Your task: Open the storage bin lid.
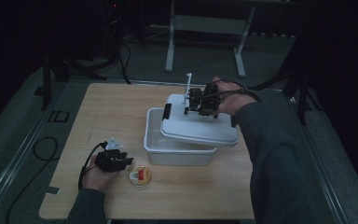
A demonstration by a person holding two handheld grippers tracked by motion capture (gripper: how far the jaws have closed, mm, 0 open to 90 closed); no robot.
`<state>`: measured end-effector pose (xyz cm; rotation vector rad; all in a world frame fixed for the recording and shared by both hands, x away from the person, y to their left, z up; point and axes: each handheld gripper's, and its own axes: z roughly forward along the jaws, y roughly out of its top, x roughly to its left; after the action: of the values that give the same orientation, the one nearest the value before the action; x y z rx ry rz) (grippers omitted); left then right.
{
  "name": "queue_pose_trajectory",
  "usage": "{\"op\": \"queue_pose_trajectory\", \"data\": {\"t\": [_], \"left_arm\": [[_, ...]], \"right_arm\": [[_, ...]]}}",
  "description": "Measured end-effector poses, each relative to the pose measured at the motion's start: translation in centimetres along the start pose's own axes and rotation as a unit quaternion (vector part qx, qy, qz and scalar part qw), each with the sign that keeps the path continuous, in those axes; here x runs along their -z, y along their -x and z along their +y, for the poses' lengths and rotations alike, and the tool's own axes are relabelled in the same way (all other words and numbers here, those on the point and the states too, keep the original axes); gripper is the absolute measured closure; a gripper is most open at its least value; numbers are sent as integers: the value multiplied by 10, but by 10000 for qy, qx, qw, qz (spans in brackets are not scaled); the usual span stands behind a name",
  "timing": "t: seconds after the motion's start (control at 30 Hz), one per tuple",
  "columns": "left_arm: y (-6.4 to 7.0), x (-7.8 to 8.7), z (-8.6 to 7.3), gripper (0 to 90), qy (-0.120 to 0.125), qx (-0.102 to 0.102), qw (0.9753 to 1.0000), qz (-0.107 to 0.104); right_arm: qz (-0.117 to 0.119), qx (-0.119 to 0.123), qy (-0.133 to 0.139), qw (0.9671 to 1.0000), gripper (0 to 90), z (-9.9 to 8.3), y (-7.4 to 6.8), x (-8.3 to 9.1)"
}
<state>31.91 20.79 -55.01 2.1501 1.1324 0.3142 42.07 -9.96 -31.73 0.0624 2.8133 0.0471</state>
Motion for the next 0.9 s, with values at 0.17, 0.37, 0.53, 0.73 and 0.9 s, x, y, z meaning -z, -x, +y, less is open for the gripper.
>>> {"op": "queue_pose_trajectory", "data": {"t": [0.17,0.37,0.53,0.73,0.9], "left_arm": [[0,0,0,609,-4,-2,10000,-3],[0,0,0,609,-5,5,10000,-8],[0,0,0,610,-4,6,10000,-4],[0,0,0,609,5,15,10000,0],[0,0,0,609,3,15,10000,1]], "right_arm": [[1,-72,44,10000,844,-6,2,1],[4,-137,11,9999,844,-15,3,0],[39,-201,30,9998,844,-22,4,2],[55,-258,18,9997,844,-29,4,1],[64,-313,28,9995,844,-34,4,2]]}}
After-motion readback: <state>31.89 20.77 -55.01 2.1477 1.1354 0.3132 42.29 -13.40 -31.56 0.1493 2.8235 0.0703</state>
